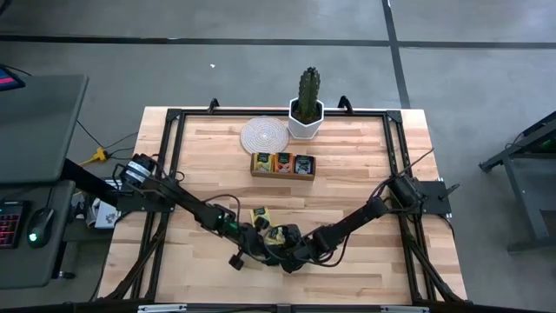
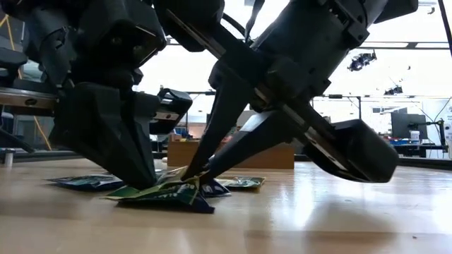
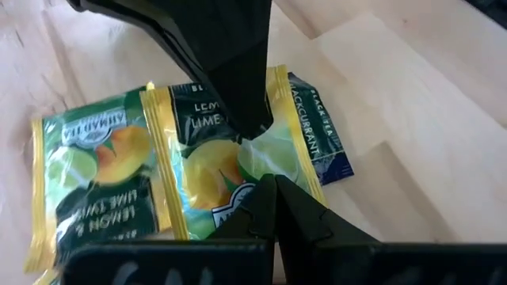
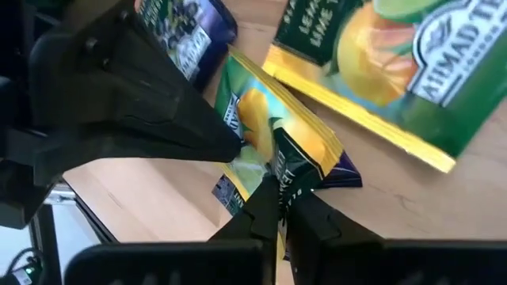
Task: Pick & Place Tea
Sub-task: Put the yellow tea bag into the left section of the wooden organizer
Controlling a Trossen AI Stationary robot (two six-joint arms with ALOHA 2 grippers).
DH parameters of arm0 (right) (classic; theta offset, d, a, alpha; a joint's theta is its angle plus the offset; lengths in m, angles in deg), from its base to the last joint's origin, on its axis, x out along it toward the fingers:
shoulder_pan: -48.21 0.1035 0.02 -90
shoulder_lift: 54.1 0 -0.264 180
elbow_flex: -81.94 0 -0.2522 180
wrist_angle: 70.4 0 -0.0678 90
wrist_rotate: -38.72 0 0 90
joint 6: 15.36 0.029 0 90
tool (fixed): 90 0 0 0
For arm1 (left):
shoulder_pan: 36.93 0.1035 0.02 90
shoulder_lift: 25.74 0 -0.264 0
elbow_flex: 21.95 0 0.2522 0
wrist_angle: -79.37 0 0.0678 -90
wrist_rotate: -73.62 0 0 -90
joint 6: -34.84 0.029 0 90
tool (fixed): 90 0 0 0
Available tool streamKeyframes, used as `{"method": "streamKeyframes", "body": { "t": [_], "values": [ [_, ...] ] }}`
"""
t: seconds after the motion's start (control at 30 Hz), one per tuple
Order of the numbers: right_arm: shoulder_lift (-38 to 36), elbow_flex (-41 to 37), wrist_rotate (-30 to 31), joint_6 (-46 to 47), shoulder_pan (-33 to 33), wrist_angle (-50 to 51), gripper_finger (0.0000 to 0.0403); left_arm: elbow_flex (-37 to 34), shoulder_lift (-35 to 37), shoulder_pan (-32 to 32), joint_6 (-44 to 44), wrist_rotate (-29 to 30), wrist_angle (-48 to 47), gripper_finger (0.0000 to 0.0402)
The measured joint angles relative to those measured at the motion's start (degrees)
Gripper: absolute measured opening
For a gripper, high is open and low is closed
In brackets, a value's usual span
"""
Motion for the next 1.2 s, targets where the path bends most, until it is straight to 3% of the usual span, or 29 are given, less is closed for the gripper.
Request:
{"method": "streamKeyframes", "body": {
  "t": [0.27, 0.5, 0.73, 0.97, 1.2],
  "values": [
    [0.0, 0.0, -0.3, -0.2, 0.6, 0.8, 0.0003, -0.5, 7.3, 0.0, 2.6, -0.2, -11.7, 0.0001],
    [0.0, 0.0, 1.0, -1.5, 0.5, 0.3, 0.0001, -0.4, 16.0, -0.1, 3.0, 7.1, -25.3, 0.0001],
    [-5.0, 0.4, 4.1, -6.0, 0.1, 2.4, 0.0001, -0.3, 20.8, 0.0, 4.2, 10.2, -26.4, 0.0001],
    [-14.3, 0.5, 3.9, -13.9, -1.9, 11.3, 0.0000, -0.2, 22.4, 0.0, 4.1, 10.2, -26.0, 0.0001],
    [-17.6, 0.5, -1.6, -21.1, -4.8, 16.5, 0.0000, -0.2, 22.4, 0.0, 4.2, 10.0, -26.0, 0.0001]
  ]
}}
